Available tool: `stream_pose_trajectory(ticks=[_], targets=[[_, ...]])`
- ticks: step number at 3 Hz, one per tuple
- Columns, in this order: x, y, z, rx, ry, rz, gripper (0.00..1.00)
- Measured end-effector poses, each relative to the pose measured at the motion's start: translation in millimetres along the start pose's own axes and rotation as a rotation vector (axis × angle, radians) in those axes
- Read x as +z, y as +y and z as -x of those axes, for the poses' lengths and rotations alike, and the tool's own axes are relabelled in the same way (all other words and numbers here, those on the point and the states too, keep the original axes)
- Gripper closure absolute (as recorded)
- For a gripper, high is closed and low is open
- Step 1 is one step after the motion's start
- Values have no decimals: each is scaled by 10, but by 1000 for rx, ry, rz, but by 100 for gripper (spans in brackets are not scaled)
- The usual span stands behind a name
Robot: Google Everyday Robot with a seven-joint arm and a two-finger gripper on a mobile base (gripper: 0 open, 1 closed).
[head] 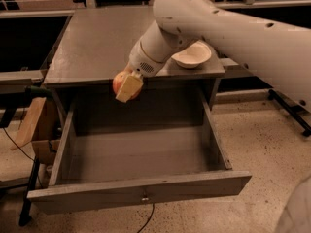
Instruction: Pick apple from top drawer and place on counter
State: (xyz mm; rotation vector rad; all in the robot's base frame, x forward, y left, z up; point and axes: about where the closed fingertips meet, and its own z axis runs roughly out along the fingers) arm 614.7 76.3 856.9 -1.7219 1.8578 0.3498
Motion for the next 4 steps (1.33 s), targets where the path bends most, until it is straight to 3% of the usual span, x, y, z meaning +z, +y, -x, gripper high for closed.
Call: stream_pose_trajectory(ticks=[1, 2, 4], targets=[[-158, -132, 165, 19, -23, -16, 100], [-119, -334, 409, 43, -83, -47, 100], [298, -627, 694, 160, -248, -95, 100]])
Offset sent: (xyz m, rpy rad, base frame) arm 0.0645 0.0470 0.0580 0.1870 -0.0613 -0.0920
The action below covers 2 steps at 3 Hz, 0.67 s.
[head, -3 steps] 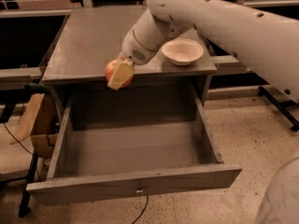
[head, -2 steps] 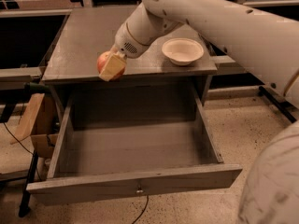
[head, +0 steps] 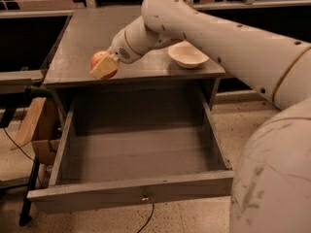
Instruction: Pick apple from top drawer and place on counter
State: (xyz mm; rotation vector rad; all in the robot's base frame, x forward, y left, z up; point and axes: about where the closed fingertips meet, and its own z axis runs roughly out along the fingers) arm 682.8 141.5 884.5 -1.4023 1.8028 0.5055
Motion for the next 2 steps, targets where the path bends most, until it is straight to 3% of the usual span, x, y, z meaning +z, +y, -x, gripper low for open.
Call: stream_pose_trajectory(ticks=[1, 2], targets=[[255, -50, 57, 82, -99, -40, 100], [469, -135, 135, 137, -163, -105, 87]])
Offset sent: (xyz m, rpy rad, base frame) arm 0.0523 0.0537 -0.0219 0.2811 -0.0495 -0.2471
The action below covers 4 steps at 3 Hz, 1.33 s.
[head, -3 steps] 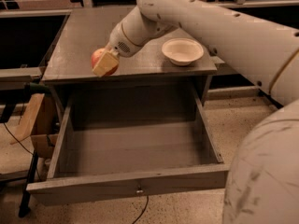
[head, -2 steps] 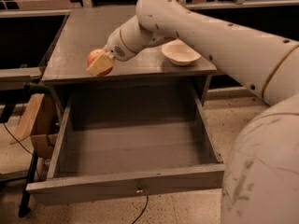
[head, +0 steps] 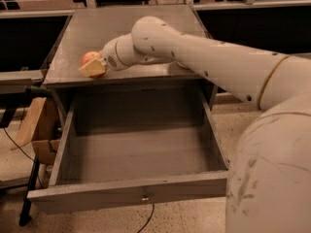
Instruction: Pick apple from top drawer and place on counter
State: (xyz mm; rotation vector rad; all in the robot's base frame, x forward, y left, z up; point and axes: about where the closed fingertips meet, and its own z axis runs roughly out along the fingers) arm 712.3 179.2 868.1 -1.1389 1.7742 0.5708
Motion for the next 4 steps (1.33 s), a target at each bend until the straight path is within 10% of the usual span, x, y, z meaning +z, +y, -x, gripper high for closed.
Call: stream_pose_trajectory(ticks=[3, 4], targets=[[231, -146, 137, 45, -52, -150, 25], [246, -193, 164, 18, -1, -126, 0]])
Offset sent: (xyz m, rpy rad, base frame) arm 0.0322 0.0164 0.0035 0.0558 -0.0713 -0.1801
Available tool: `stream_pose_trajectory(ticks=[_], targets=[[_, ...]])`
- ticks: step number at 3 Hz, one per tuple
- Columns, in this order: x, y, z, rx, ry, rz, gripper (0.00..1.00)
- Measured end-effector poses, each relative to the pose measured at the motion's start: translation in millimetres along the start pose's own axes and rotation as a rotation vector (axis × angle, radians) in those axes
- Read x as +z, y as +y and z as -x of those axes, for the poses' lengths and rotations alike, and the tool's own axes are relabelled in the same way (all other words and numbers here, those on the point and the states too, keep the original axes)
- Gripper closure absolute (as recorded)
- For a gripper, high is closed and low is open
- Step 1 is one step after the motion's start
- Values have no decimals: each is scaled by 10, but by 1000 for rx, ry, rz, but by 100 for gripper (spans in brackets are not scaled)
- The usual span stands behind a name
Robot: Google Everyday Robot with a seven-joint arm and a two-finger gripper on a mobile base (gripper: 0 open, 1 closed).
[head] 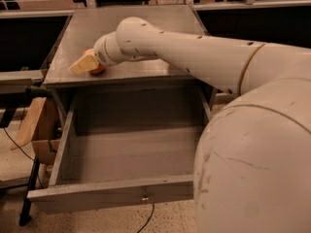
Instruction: Pick apple from top drawer and place on counter
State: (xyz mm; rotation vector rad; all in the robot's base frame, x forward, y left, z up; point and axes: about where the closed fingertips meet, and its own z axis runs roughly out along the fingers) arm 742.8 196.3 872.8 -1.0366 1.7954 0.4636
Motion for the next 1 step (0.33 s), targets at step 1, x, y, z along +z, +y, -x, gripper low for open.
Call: stream_pose_trajectory(ticks=[1], targets=[[0, 0, 0, 0, 0, 0, 0]])
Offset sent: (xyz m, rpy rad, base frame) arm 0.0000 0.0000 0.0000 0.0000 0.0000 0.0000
